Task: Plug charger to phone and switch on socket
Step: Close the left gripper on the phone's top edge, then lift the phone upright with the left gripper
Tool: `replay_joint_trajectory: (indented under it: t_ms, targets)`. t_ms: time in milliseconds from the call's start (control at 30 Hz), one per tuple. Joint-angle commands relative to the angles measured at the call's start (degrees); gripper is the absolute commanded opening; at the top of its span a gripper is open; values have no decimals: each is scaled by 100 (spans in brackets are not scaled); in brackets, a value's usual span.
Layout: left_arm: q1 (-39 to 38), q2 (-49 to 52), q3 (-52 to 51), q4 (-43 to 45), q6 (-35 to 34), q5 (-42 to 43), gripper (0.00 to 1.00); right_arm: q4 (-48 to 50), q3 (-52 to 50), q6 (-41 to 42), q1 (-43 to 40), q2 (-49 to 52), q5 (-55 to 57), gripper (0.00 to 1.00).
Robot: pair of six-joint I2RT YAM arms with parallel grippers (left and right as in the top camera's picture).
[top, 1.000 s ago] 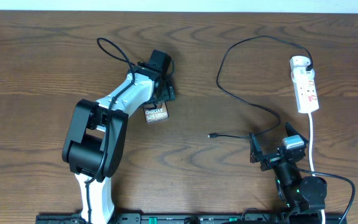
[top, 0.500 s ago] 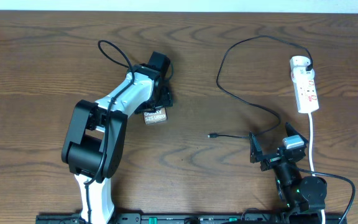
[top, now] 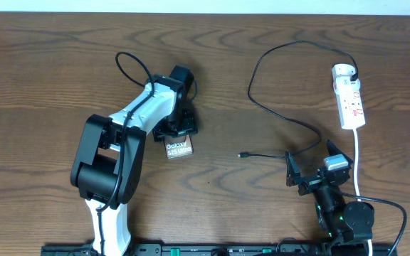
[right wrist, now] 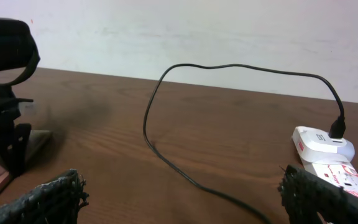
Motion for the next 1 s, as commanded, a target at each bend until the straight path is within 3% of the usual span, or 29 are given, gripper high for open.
replay_joint_trajectory:
  t_ms: [0,33,967]
  targets:
    - [-22,195,-129,83,-98,-66,95,-13,-4,20,-2,-31,-13,99]
    - [-22,195,-129,160,-101,-151,99,-13,-4,20,-2,-31,-13,99]
    - [-17,195,-129,662,-55,-675,98,-13,-7,20,-2,-31,-13,99]
